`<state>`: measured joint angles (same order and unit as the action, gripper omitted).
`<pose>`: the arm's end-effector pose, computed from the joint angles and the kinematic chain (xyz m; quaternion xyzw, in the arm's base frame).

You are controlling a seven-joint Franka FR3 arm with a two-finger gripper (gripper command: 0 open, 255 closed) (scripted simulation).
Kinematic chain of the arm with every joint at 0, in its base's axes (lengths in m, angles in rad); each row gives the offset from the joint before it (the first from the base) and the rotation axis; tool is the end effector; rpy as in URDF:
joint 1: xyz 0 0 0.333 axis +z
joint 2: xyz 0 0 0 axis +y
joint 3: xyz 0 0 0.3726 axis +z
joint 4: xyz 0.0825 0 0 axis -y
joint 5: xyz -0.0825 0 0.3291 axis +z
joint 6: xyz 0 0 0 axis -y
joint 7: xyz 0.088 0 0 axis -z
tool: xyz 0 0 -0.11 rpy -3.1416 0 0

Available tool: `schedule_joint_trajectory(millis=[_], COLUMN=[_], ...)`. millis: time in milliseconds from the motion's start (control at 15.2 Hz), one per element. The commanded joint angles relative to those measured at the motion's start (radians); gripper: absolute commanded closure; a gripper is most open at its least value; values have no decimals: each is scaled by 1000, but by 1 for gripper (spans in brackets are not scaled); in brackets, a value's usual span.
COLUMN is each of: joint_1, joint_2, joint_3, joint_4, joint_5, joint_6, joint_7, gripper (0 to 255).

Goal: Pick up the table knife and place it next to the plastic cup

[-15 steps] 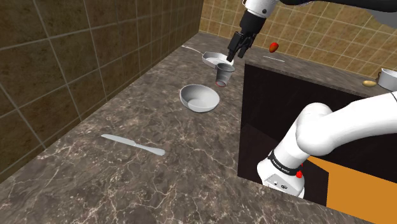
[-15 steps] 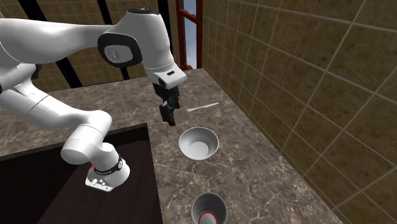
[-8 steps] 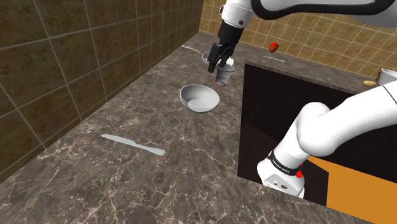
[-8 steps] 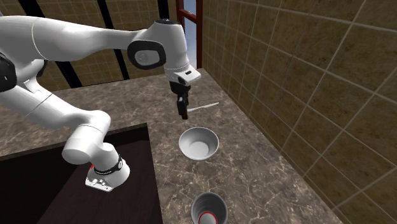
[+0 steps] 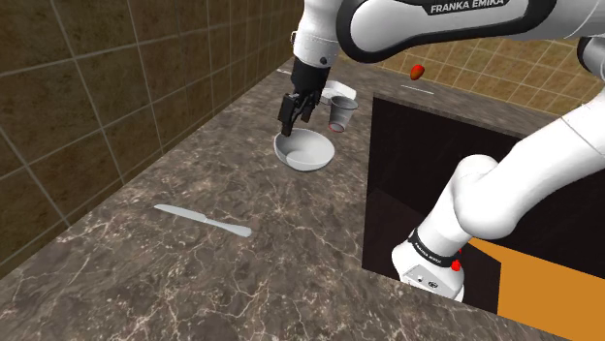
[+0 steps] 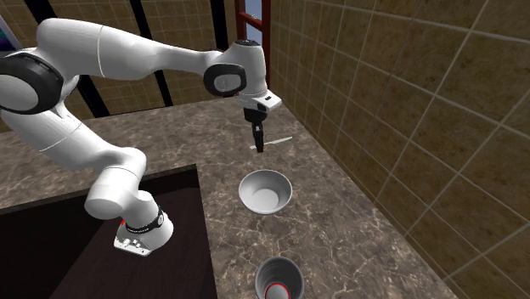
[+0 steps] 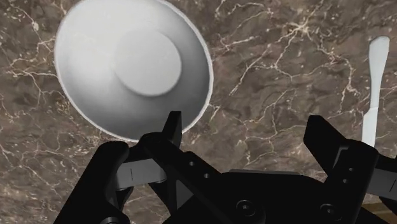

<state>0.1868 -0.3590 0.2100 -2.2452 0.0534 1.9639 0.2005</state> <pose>0.3469 0.1636 0.5807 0.9958 0.0834 0.0374 0.0009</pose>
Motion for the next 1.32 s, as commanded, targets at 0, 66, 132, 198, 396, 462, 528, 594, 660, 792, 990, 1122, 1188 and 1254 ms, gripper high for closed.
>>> schedule_joint_trajectory(millis=[0, 66, 132, 198, 396, 462, 528, 594, 660, 792, 990, 1122, 1188, 1254], joint_1=[13, 20, 26, 33, 54, 61, 69, 77, 86, 106, 141, 168, 183, 196], joint_2=[59, 87, 116, 145, 235, 265, 297, 328, 360, 425, 525, 592, 626, 654], joint_3=[29, 43, 57, 71, 110, 122, 133, 145, 155, 173, 193, 203, 207, 209], joint_4=[26, 38, 52, 66, 113, 131, 149, 168, 188, 231, 301, 352, 379, 402], joint_5=[-5, -10, -15, -21, -46, -56, -68, -80, -93, -121, -167, -199, -215, -227], joint_6=[27, 39, 50, 60, 88, 96, 103, 110, 115, 124, 131, 131, 130, 128], joint_7=[20, 31, 42, 53, 89, 101, 114, 127, 140, 167, 206, 230, 241, 249], gripper=[0, 0, 0, 0, 0, 0, 0, 0, 0, 0, 0, 0, 0, 0])
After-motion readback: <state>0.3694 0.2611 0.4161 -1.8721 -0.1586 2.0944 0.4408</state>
